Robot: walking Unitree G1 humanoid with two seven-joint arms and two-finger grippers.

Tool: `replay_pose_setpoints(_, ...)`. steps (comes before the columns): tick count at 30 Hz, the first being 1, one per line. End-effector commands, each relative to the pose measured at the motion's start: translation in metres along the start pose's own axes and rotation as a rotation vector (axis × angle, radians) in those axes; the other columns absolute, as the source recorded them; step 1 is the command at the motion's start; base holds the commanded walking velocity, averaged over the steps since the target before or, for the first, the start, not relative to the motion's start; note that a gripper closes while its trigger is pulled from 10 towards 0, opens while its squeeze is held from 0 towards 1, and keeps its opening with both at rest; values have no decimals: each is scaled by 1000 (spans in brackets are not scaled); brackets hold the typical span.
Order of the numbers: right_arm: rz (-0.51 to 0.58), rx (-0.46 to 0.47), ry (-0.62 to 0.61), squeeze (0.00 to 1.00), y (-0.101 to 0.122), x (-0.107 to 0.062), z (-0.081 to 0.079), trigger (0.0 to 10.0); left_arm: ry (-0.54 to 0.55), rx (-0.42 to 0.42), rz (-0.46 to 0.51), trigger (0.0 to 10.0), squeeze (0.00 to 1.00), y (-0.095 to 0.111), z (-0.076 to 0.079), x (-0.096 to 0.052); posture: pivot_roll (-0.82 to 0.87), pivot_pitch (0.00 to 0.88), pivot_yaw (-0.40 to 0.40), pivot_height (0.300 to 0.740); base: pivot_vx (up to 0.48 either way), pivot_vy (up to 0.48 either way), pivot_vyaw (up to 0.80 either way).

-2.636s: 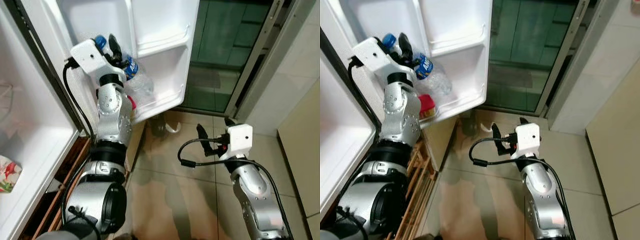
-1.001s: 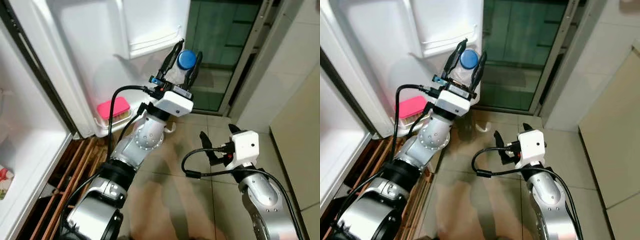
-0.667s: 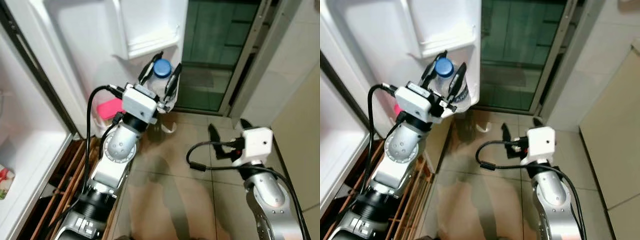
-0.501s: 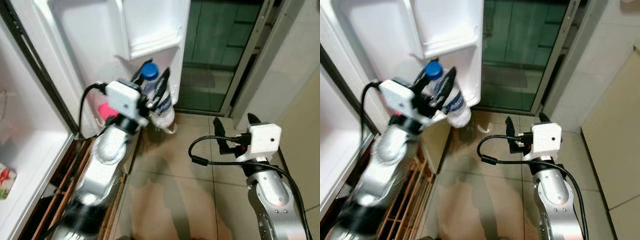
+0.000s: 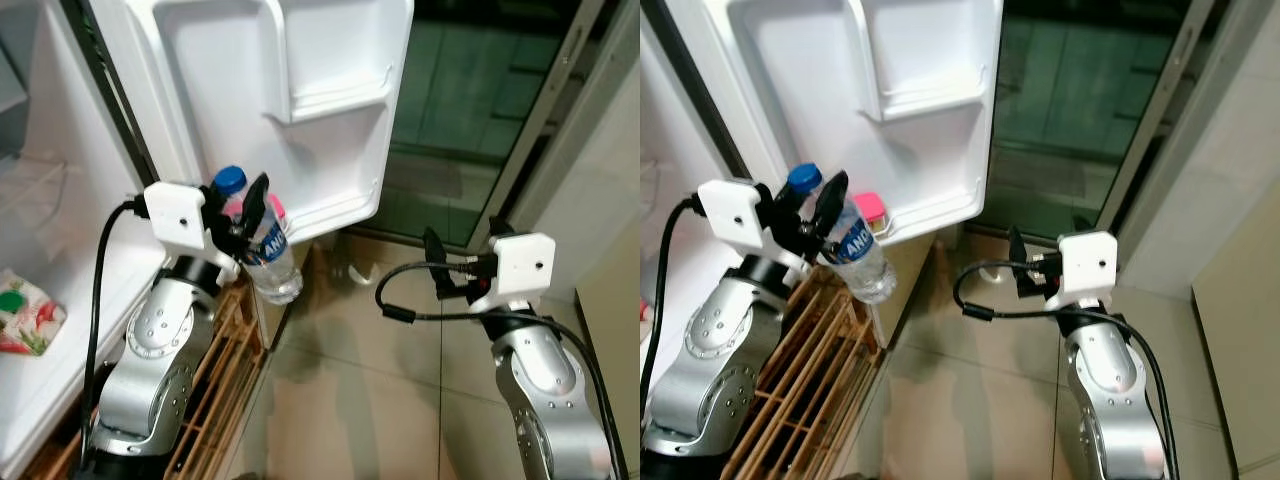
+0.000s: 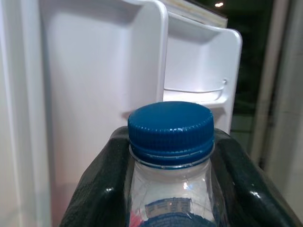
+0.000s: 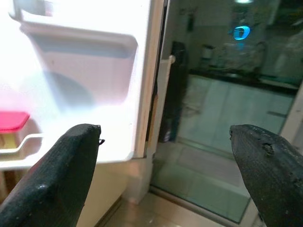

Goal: Restocking fridge

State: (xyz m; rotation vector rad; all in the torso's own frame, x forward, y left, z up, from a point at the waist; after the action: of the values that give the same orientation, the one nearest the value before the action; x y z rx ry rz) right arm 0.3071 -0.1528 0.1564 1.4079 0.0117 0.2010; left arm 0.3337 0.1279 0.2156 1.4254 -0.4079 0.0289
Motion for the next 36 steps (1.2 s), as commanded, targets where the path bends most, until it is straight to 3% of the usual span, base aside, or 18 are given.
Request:
replay_pose_setpoints(1, -12, 0, 3, 0, -2, 3, 1, 10000, 1, 7, 12, 10000, 0, 5, 1, 4, -119, 0, 37, 740, 277, -386, 431)
replay_pose_setpoints(6, -25, 24, 5, 0, -9, 7, -7, 10000, -11, 11, -30, 10000, 0, -6, 9, 25, -124, 0, 53, 740, 315, -359, 411)
replay_pose_setpoints(8, -29, 28, 3, 0, -10, 7, -7, 10000, -13, 18, -39, 10000, 0, -8, 9, 27, -126, 0, 58, 740, 326, -349, 400)
replay_pose_setpoints(11, -39, 26, 11, 0, -13, 6, -8, 10000, 18, 40, -85, 10000, 0, -18, 1, 28, -127, 0, 64, 740, 358, -315, 0)
replay_pose_setpoints(13, -88, 16, -14, 0, -27, 0, -5, 10000, 94, 89, -196, 10000, 0, -49, -19, 25, -136, 0, 71, 740, 0, 0, 0)
replay_pose_setpoints(14, -88, 16, -14, 0, -27, 0, -5, 10000, 94, 89, -196, 10000, 0, -49, -19, 25, -136, 0, 71, 740, 0, 0, 0)
replay_pose_setpoints(17, -98, 29, -48, 0, -32, -3, 1, 10000, 85, 79, -249, 10000, 0, -69, -29, 9, -142, 0, 75, 740, 0, 0, 0)
replay_pose_setpoints(19, -100, 64, -86, 0, -36, -6, 8, 10000, 89, 11, -341, 10000, 0, -92, -38, -18, -145, 0, 81, 740, 0, 0, 0)
replay_pose_setpoints(21, -107, 87, -114, 0, -40, -6, 14, 10000, 107, -47, -367, 10000, 0, -98, -40, -31, -139, 0, 78, 740, 0, 0, 0)
replay_pose_setpoints(25, -91, 94, -97, 0, -38, -3, 13, 10000, 102, -48, -284, 10000, 0, -82, -33, -21, -135, 0, 71, 740, 0, 0, 0)
replay_pose_setpoints(28, -63, 84, -53, 0, -31, 4, 4, 10000, 66, -6, -180, 10000, 0, -59, -22, -3, -130, 0, 69, 740, 320, 0, 558)
replay_pose_setpoints(31, -48, 78, -41, 0, -27, 7, 2, 10000, 35, 29, -134, 10000, 0, -46, -16, 3, -131, 0, 72, 740, 480, 0, 550)
replay_pose_setpoints(33, -38, 74, -40, 0, -25, 8, 1, 10000, -4, 35, -56, 10000, 0, -23, -6, 9, -132, 0, 77, 740, 480, 0, 544)
replay_pose_setpoints(34, -38, 74, -40, 0, -25, 8, 1, 10000, -4, 35, -56, 10000, 0, -23, -6, 9, -132, 0, 77, 740, 480, 0, 544)
replay_pose_setpoints(36, -41, 66, -45, 0, -26, 8, 0, 10000, -58, 29, 78, 10000, 0, 15, 8, 16, -133, 0, 81, 740, 480, 0, 275)
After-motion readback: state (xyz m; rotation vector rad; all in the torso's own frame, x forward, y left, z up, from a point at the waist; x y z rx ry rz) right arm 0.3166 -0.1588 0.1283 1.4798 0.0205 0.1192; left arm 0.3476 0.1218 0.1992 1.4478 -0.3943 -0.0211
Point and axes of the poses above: a point about 5 cm out from each wrist's last joint towards the gripper, its own x axis pointing out of the wrist towards the gripper, its own y axis along the axis of the wrist's last joint, z = x × y, the point moved 6 cm from there along x, pointing out of the wrist towards the gripper, and after that the axes turned 3 degrees about -x, right-handed, at the moved point
